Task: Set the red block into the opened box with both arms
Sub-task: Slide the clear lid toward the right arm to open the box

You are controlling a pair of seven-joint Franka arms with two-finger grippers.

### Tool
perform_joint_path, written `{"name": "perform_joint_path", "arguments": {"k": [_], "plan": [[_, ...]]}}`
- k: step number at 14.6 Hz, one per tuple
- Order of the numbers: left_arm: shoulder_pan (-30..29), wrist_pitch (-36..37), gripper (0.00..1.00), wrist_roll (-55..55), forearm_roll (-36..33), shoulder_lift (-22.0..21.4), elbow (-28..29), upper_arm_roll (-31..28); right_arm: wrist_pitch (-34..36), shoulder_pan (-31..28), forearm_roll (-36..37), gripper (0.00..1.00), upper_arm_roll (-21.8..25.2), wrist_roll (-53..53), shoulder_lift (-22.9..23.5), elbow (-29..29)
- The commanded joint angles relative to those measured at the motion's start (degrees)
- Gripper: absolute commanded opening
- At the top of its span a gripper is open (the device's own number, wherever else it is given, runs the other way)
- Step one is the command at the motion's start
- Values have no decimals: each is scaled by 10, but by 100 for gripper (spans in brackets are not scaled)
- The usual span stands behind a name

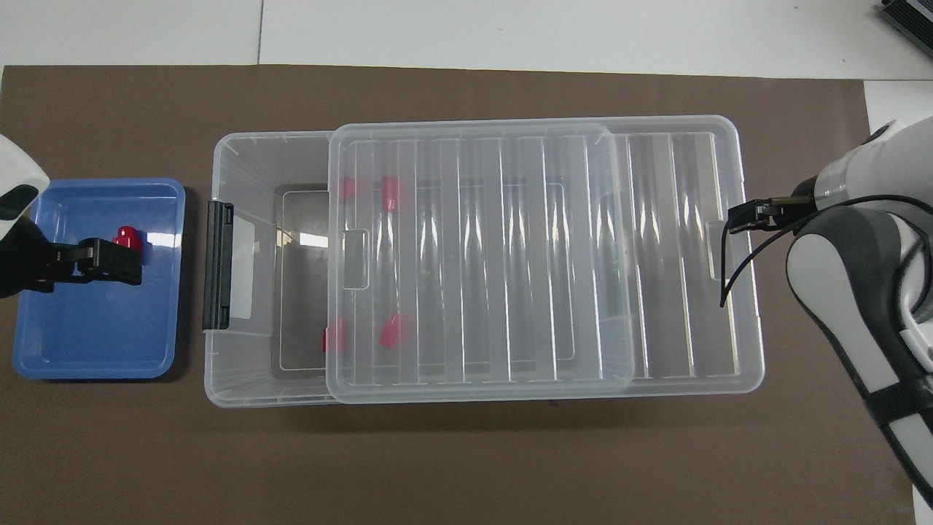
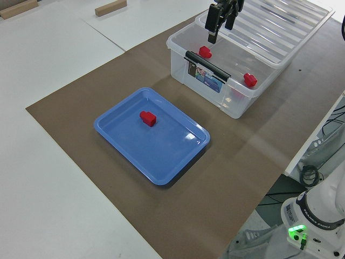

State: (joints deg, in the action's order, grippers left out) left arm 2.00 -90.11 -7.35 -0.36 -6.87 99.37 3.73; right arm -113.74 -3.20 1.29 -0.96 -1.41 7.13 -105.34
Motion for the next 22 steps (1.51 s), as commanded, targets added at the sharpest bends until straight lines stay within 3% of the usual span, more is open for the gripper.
{"name": "perform_joint_path", "arguments": {"k": [1,12,14,15,17,22], "plan": [[-3,6,100,-1,4,-6,4,1,11,-15,-8,98,-1,15,-20,-17],[-3,9,100,-3,4,-7,6,1,19,-69,-8,98,0,75,-22,-18],[-7,11,100,-6,5,-18,28,1,16,-74,-8,99,0,78,-22,-18],[-29,-7,100,-6,4,-29,51,1,15,-76,-8,98,0,78,-22,-18],[-56,-117,100,-1,5,-34,83,1,14,-77,-8,98,1,78,-21,-17],[-62,-290,100,2,4,-31,175,1,16,-73,-7,99,0,72,-21,-8]]}}
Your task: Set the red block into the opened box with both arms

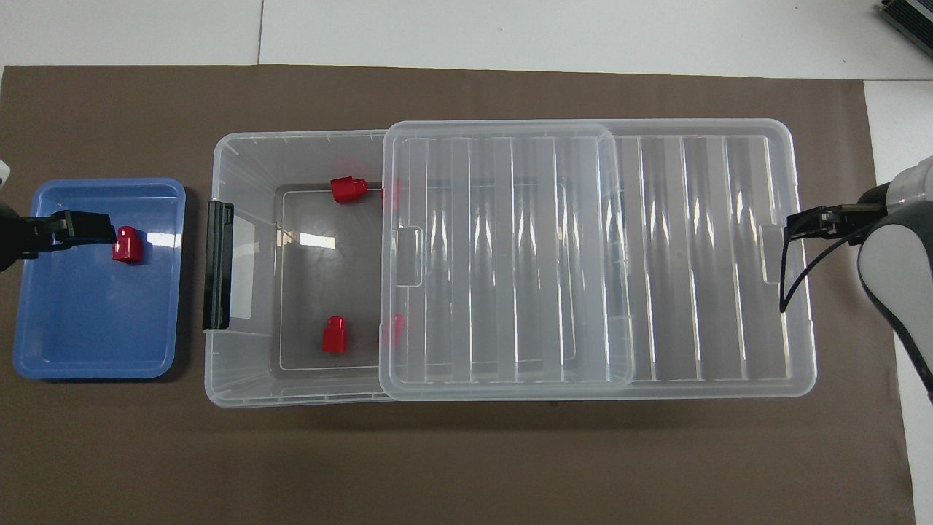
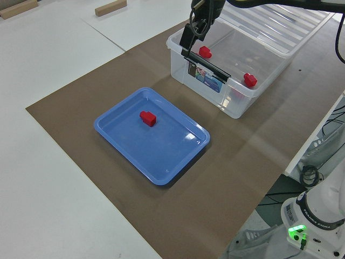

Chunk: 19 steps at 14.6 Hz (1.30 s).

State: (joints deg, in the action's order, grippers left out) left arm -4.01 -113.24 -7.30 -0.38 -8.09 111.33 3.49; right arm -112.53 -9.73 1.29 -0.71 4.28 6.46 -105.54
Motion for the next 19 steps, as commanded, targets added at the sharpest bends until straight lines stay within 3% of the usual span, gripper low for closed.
{"name": "perform_joint_path", "arguments": {"k": [1,3,6,9,12,19], "plan": [[-2,-85,100,2,4,-11,70,3,5,-4,-6,99,-3,14,-15,-2],[-4,-111,100,6,4,4,86,3,7,-1,-6,99,-7,10,-15,8],[-52,-119,100,145,4,35,81,2,21,20,-6,99,-10,-38,-26,13],[-52,-149,100,152,4,74,79,2,56,53,-6,99,-10,-92,-47,23],[-77,-153,100,179,4,83,89,2,91,73,-7,99,-10,-127,-70,32],[-113,-227,100,200,4,130,85,2,192,73,-9,99,-17,-153,-58,147]]}}
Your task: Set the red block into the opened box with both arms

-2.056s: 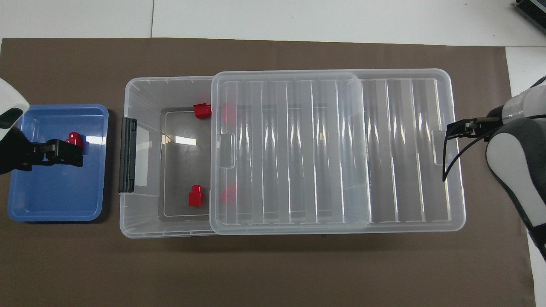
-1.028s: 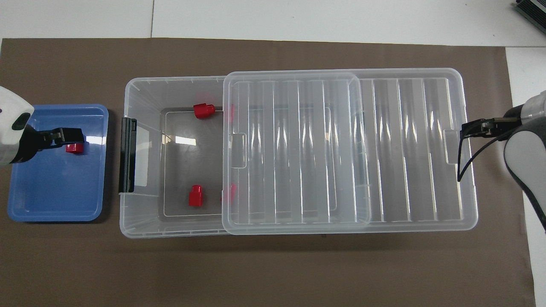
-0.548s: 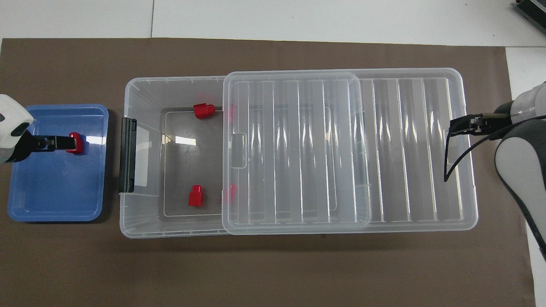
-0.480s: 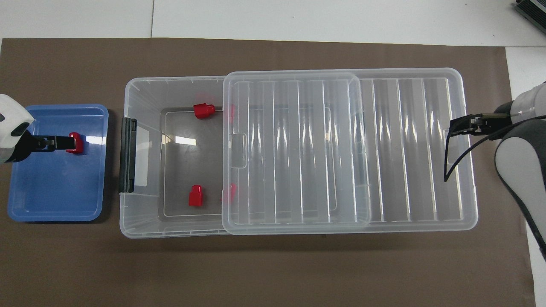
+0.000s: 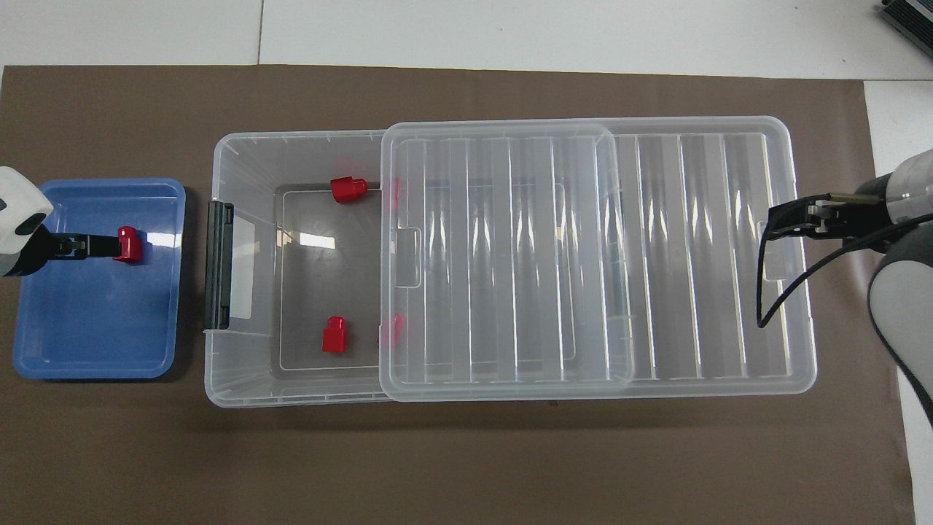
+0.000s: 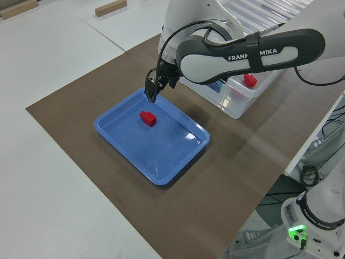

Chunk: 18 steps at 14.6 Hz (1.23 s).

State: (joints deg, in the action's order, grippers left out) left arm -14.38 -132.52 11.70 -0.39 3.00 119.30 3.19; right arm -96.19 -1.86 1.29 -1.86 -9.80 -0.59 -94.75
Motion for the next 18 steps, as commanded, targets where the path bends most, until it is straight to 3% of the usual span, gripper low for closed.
{"name": "perform_joint_path", "arguments": {"k": [1,3,5,10,18], "plan": [[-7,-40,100,10,4,29,4,4,47,-7,-9,99,-7,-13,25,64],[-6,-62,100,10,4,47,4,4,81,-6,-6,99,-8,-13,46,116],[-6,-89,100,7,4,74,2,5,90,-6,-8,99,-7,-13,48,119],[-8,-136,100,6,4,116,2,4,104,-6,-8,99,-6,-13,40,100],[-13,-141,98,11,4,120,11,4,98,-9,-6,100,-5,-14,-9,33]]}}
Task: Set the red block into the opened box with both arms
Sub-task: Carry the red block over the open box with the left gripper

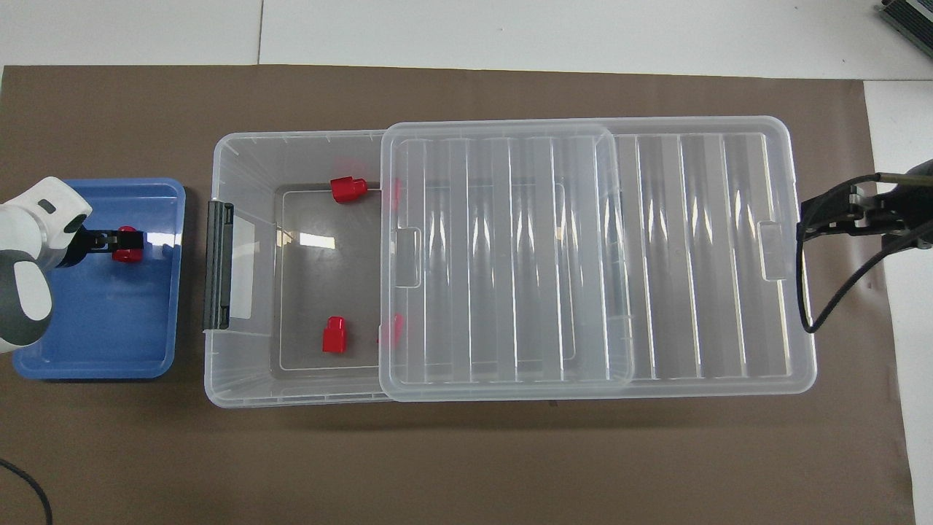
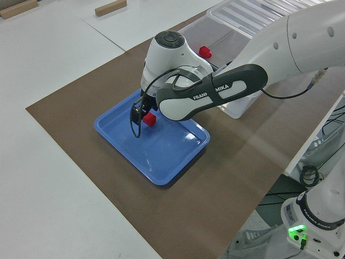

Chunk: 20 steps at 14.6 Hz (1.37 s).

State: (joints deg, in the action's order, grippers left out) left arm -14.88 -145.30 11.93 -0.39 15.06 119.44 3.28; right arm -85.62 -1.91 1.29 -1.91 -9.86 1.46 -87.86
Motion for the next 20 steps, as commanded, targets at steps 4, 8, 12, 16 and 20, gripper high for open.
{"name": "perform_joint_path", "arguments": {"k": [4,8,12,16,20], "plan": [[-8,-33,98,7,4,1,22,3,-16,-6,6,100,-6,-9,-26,-32],[-2,-48,77,1,4,1,31,3,-17,-6,1,100,-6,-10,-22,-26],[-1,-46,11,0,4,2,31,3,-23,-6,1,100,-6,-6,-23,-27],[0,-30,0,1,4,0,20,4,-23,-11,1,100,-6,-6,-23,-28],[17,114,0,-16,4,-18,-71,6,-22,-12,1,100,-6,-6,-23,-28]]}}
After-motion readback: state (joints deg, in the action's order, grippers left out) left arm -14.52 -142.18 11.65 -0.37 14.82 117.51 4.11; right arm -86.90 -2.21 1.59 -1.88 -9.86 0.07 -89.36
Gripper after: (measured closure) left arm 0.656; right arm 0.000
